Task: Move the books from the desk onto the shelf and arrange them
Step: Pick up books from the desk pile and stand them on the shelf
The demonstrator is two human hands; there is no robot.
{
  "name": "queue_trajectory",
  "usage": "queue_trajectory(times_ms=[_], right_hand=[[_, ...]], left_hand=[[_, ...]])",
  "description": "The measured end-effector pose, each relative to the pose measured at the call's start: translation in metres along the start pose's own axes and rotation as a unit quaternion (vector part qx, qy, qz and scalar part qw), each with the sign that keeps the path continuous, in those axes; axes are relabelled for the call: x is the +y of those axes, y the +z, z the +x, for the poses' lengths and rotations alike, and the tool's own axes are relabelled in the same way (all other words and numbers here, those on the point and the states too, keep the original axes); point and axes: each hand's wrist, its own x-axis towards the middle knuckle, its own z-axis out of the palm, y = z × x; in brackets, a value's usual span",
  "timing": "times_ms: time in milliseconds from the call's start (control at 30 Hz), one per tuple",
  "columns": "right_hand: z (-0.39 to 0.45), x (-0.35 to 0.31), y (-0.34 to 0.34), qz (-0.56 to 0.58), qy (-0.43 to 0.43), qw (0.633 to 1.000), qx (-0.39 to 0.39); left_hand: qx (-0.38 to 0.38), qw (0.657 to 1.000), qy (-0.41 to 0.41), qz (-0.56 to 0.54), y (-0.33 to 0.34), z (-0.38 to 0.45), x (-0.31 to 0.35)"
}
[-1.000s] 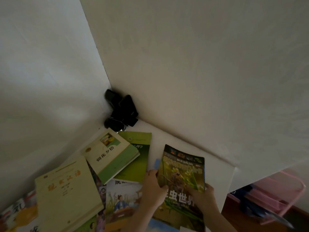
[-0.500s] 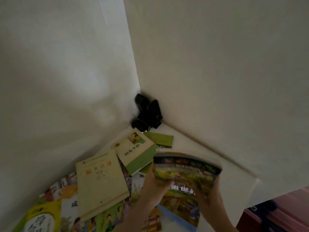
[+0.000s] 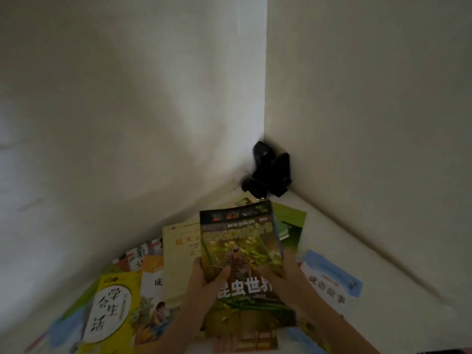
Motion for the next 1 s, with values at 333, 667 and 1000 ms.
queue_trajectory(times_ms=[333,667,1000], right_hand=[[0.089,0.025,0.042,0.111,0.267,0.951,0.110],[0.121,0.036,0.072,0.336,0.324,0.875,0.126],[0.021,-0.043,0.108,0.454,0.194,0.864,0.098]], left_hand=[[0.119,0.987,-0.057,-0.088,-0.115,0.018,-0.036],[0.140,0.978,-0.106,-0.113,-0.108,0.024,-0.069],[0.124,0.962,-0.168,-0.177,-0.110,0.021,-0.057]])
